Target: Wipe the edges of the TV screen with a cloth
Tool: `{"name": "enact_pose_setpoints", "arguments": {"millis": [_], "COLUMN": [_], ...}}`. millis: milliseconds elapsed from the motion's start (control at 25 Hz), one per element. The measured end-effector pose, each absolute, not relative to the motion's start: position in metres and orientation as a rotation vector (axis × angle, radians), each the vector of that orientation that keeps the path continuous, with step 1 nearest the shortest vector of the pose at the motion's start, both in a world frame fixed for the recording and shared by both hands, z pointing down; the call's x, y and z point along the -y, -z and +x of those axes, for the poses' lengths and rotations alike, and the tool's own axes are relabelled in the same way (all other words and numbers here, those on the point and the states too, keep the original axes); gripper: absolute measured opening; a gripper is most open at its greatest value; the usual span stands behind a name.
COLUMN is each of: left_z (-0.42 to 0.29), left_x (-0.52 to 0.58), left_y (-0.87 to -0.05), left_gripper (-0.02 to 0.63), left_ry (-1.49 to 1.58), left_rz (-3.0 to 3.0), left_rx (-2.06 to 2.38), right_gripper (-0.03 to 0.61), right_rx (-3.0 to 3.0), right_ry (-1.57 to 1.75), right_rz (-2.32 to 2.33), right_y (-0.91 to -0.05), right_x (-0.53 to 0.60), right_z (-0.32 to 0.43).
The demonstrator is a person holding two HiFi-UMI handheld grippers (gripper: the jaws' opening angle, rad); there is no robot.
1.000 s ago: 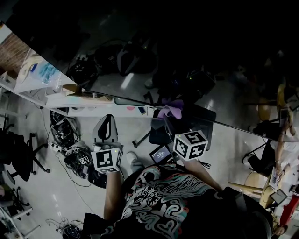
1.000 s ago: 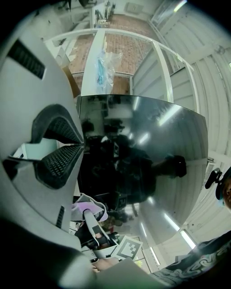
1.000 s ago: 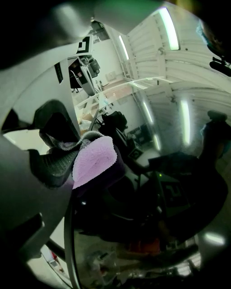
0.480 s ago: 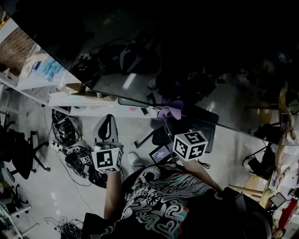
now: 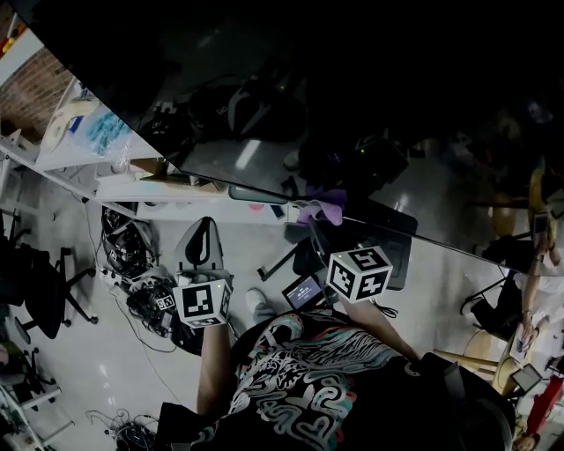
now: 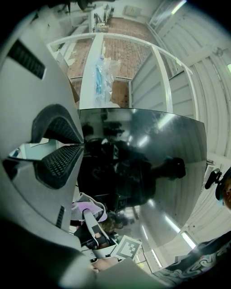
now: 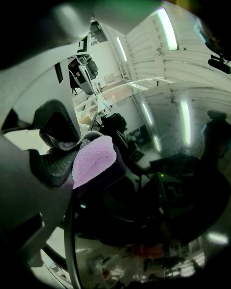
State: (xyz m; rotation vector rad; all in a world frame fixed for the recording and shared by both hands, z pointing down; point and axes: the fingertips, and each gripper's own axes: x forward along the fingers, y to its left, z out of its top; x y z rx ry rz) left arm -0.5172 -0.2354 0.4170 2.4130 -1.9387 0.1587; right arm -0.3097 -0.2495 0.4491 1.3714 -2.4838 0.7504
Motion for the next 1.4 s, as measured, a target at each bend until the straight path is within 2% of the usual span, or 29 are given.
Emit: {"name": "enact_pose_setpoints", "arguments": {"millis": [1400], "left_z": [-0.589], "left_x": [0.252], "left_y": [-0.426], "left_gripper": [0.026], "left_ry": [-0.14], "left_rz": [2.448], "left_rx": [1.88], "right_gripper": [0.069], "right_rx": [2.478], "right_ry": [-0.769], "right_rz": [1.43], "right_y": [-0.451], "right_x": [0.276], "right_z": [-0.387]}}
